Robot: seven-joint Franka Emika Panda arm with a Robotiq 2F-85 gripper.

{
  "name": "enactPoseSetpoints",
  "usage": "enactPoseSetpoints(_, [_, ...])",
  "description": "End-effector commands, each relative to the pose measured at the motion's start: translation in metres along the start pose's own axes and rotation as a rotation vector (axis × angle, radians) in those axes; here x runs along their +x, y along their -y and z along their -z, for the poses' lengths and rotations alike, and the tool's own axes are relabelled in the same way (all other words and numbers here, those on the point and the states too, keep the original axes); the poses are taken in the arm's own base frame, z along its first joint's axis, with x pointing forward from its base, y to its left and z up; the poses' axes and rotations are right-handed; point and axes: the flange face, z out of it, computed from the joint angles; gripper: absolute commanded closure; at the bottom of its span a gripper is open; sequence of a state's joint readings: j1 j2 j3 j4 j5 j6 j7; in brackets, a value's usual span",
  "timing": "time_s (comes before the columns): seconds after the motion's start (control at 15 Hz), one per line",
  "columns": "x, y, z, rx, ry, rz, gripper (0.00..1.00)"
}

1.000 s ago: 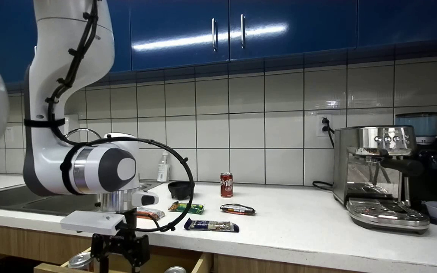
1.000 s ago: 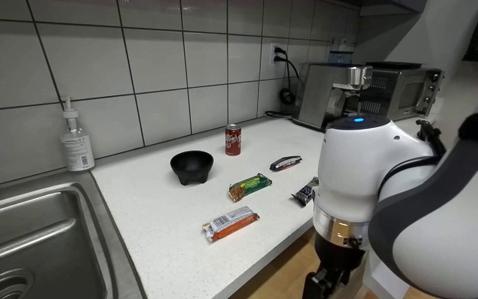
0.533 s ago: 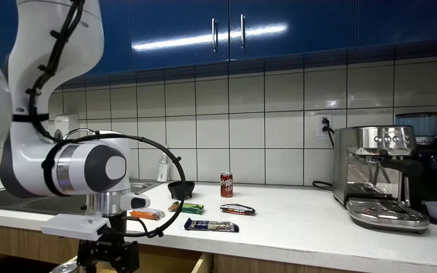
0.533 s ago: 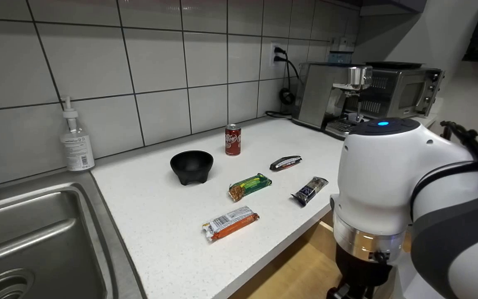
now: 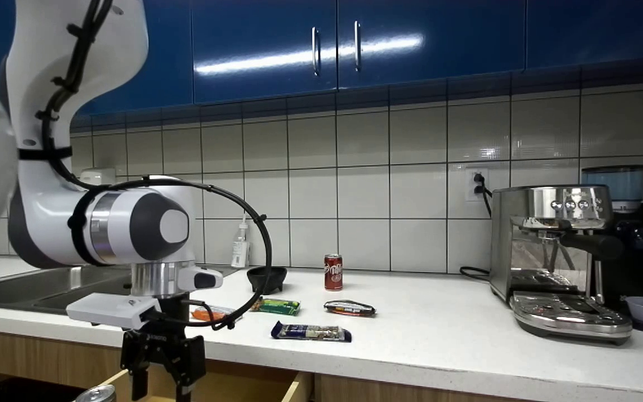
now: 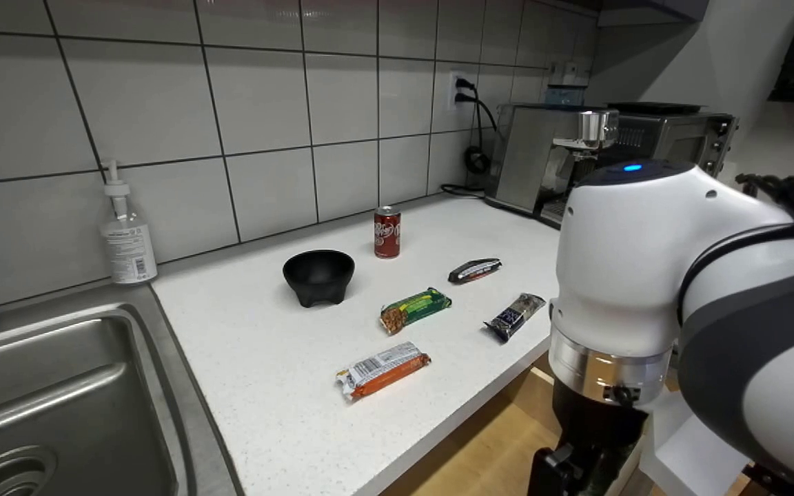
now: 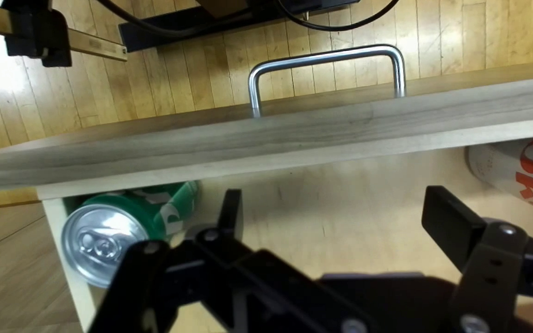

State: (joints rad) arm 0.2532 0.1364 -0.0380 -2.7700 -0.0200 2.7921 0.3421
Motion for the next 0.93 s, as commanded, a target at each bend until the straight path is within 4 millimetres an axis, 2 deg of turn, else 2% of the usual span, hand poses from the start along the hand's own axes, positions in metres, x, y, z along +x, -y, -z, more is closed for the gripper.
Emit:
enactPoseSetpoints(0.0, [-0.004, -0.007, 0.041, 0.009, -0.005, -0.026, 0.0])
enactPoseSetpoints(0.47, [-0.01, -0.015, 0.102, 0.032, 0.028, -0.029, 0.0])
enactPoseSetpoints(0.87, [-0.01, -0.011, 0.134, -0.004, 0.063, 0.068, 0.0])
